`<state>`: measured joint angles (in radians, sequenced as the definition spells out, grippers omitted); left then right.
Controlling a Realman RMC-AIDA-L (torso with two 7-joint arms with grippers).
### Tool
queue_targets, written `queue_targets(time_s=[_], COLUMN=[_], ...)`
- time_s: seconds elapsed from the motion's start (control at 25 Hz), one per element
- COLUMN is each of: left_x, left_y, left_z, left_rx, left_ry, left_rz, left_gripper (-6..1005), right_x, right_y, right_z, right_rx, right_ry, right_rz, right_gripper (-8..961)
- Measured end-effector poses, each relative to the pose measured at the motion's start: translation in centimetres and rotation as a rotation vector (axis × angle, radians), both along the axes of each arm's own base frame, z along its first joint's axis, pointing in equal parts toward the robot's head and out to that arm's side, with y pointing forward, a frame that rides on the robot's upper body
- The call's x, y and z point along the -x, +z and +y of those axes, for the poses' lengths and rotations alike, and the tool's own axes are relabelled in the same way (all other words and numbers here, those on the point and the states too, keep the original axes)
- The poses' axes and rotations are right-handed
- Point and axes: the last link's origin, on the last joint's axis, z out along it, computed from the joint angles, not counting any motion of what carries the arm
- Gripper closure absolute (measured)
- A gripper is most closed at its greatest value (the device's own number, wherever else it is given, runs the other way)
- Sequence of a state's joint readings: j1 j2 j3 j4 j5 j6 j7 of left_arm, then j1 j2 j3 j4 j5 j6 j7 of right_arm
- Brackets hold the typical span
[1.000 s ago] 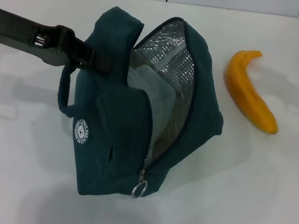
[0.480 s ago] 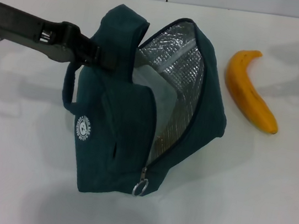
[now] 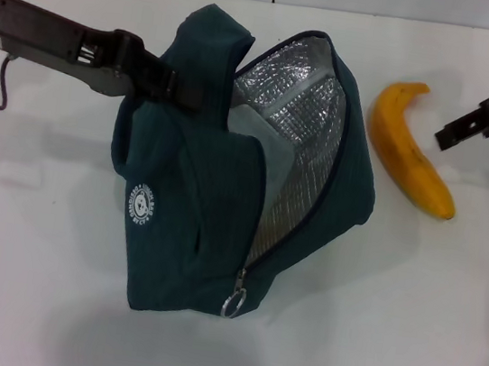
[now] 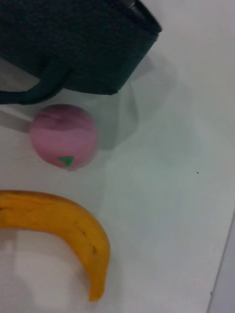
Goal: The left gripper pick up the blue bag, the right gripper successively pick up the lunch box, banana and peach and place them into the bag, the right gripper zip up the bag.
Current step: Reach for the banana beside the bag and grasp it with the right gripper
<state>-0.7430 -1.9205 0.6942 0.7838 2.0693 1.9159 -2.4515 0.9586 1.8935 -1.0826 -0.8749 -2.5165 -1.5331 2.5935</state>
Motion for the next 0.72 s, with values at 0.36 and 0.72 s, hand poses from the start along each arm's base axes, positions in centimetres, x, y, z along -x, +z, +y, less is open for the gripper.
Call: queue_targets(time_s=[0.36,0.72], left_x=[0.1,0.1], left_y=[0.0,0.0], left_z=[0.0,0.0], left_rx=[0.002,0.001], left_ry=[-0.001,-0.004], left_rz=[0.007,0.010], left_gripper=[966,966], right_x=[-0.8,-1.6], right_y=[-4.0,-4.8], right_z=[-0.4,0.1], right_rx=[0.019,-0.018], right_ry=[0.027,0.045], right_rz=[0.014,-0.029], right_gripper=[191,209])
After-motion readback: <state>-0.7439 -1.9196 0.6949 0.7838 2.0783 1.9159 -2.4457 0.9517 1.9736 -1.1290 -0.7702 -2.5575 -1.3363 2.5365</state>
